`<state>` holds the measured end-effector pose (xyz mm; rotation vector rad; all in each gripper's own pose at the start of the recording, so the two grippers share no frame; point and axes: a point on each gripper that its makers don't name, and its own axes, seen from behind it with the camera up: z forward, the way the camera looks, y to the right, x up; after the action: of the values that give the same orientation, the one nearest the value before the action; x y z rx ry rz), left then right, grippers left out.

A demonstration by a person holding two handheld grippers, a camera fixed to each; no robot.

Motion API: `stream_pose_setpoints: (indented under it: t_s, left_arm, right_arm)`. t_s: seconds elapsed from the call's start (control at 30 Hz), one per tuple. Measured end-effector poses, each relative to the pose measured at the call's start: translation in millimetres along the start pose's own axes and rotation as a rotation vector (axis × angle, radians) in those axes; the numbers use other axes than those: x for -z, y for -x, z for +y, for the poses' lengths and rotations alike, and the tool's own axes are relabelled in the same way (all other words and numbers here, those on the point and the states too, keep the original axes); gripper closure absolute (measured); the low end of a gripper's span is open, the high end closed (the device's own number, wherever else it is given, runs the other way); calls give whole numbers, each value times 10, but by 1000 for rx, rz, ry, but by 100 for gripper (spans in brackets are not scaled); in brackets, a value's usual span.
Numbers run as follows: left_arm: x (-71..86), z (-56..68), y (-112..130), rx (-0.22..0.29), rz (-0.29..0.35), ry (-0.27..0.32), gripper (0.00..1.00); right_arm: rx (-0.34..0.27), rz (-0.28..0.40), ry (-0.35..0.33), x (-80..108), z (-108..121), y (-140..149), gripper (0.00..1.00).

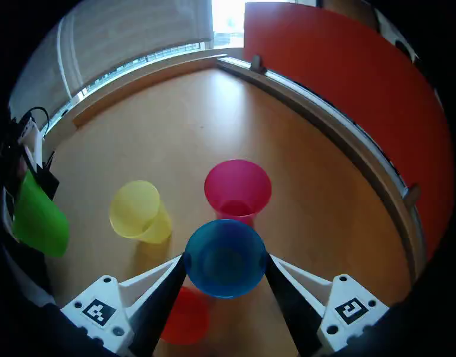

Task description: Pour water

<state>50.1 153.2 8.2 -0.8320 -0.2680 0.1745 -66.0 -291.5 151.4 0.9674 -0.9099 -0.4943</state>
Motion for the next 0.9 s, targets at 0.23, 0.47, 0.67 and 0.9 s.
stream_pose_setpoints:
  t_s: [0.23, 0.47, 0.67, 0.9]
  left_arm:
    - [-5, -17, -20, -1, -2, -5, 13]
    - [-2, 26, -61, -5, 2, -5, 13]
    - [-14, 63, -91, -17, -2, -4, 13]
    - [-51, 85, -135, -14, -3, -5, 13]
  right_arm:
    - [8, 65, 7, 110, -26, -145, 7]
    - [8, 141, 17, 292, -73, -239, 7]
    - [-3, 206, 39, 512, -54, -307, 7]
    - [-21, 282, 52, 798, -66, -348, 7]
